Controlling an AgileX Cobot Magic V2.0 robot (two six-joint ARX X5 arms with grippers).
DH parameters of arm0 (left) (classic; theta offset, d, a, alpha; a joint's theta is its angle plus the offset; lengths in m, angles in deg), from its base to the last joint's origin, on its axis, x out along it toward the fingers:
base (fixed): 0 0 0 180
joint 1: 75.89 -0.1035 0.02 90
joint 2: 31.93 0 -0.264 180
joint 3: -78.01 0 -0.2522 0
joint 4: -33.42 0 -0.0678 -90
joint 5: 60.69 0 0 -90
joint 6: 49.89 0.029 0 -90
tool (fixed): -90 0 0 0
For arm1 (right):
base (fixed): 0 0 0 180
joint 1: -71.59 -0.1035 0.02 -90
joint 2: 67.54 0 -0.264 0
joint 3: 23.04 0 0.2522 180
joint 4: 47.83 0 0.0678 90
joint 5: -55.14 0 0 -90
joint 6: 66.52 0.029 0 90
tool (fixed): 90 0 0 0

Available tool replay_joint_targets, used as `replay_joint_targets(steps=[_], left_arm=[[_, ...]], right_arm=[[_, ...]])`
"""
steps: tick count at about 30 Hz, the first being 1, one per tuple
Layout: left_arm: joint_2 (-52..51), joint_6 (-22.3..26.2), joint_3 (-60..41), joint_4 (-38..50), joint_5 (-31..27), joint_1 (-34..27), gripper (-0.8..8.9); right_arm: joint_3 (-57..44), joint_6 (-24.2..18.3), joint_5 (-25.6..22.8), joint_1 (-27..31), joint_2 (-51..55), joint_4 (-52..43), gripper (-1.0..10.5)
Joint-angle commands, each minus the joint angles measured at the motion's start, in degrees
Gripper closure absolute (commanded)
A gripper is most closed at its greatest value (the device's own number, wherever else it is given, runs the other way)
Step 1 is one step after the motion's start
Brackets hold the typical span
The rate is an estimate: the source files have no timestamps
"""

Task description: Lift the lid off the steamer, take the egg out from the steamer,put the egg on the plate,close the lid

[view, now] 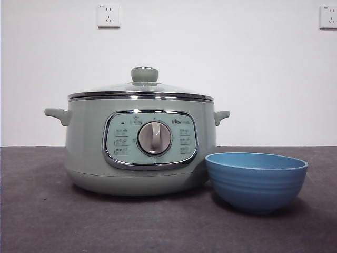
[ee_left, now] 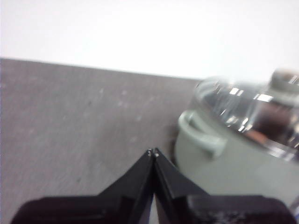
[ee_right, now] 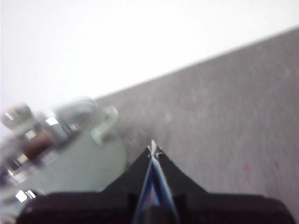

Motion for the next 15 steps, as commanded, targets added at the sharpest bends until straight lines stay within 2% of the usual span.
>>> replay_joint_targets(steps=[1,6,10,15], left_arm=[[1.3,-2.0,4.2,-1.5,2.4,-0.1,8.2],[6.9,-1.3,13.6,-4.5,7.7,-0.1,8.2],[13.2,1.3,21.7,-8.9,11.3,-0.1,8.21],[21.9,5.3,31.1,-14.2,18.3,-0.1,8.21]], right_arm=[[4.0,1.1,0.3,0.1,-2.0,-0.7,9.6],[13.1,-0.1,6.3,0.1,-10.0,1.0,9.6],[22.0,-4.3,11.1,0.1,-18.3,6.3,9.6],[34.7,-11.7,19.9,0.1,-29.2,16.6,9.6]])
